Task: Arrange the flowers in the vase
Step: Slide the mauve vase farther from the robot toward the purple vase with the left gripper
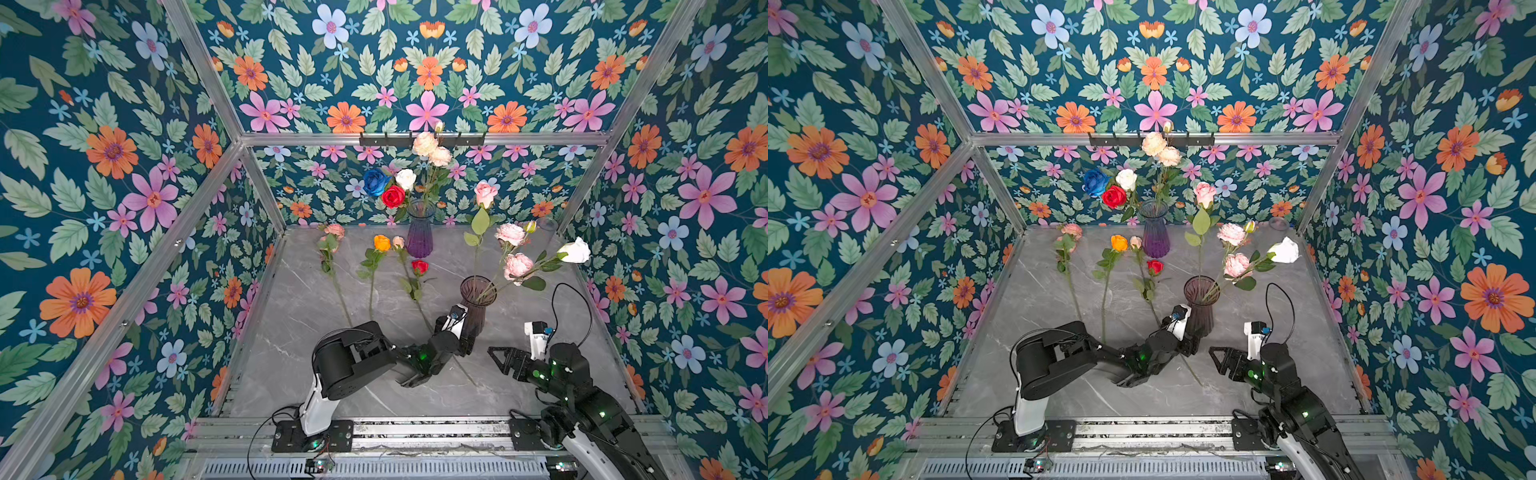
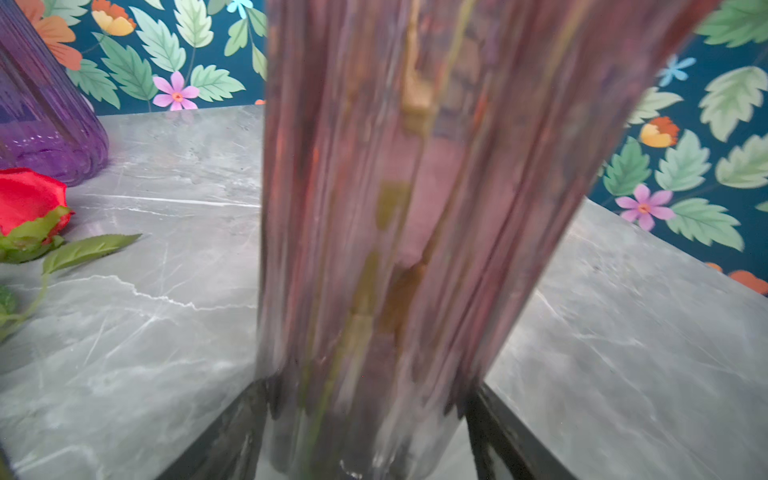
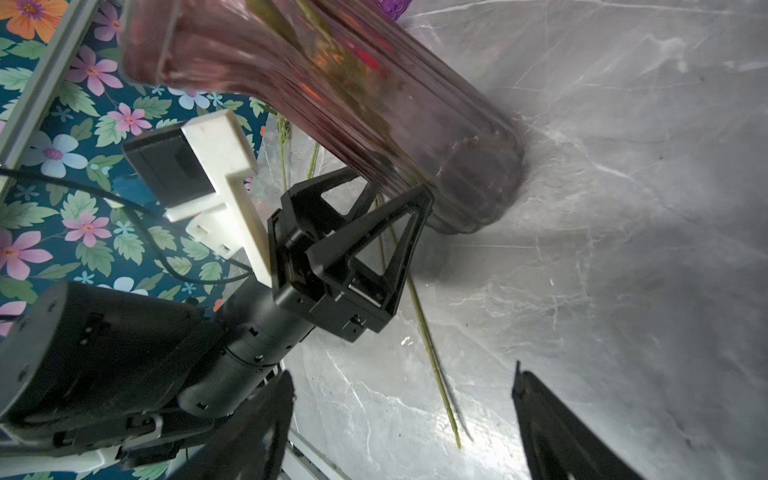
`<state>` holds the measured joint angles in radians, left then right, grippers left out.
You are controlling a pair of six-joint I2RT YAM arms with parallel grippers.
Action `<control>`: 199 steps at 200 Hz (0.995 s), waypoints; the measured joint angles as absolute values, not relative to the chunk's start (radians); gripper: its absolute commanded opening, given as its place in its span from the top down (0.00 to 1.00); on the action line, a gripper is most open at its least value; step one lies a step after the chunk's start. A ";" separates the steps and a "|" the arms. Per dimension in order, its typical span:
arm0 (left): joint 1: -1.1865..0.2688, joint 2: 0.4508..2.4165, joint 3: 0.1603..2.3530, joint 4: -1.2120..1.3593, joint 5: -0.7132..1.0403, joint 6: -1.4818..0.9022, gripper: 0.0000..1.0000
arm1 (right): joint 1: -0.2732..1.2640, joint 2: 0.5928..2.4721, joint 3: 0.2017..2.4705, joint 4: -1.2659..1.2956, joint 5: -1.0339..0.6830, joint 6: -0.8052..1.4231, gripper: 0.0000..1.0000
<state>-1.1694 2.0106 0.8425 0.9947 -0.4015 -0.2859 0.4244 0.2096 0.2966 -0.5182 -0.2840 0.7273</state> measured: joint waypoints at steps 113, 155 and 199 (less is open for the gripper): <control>-0.992 2.212 1.230 0.830 -0.309 -0.305 0.28 | 0.424 0.209 0.290 -0.482 -0.234 0.725 0.15; -0.968 2.304 1.401 0.753 -0.281 -0.285 0.28 | 0.424 0.200 0.315 -0.502 -0.226 0.702 0.15; -0.964 2.382 1.564 0.657 -0.278 -0.255 0.29 | 0.423 0.187 0.339 -0.527 -0.205 0.676 0.14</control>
<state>-0.9642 2.3817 1.5639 0.6567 -0.2775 -0.2554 0.4232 0.1871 0.3386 -0.5270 -0.2050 0.6762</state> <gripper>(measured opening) 0.718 0.857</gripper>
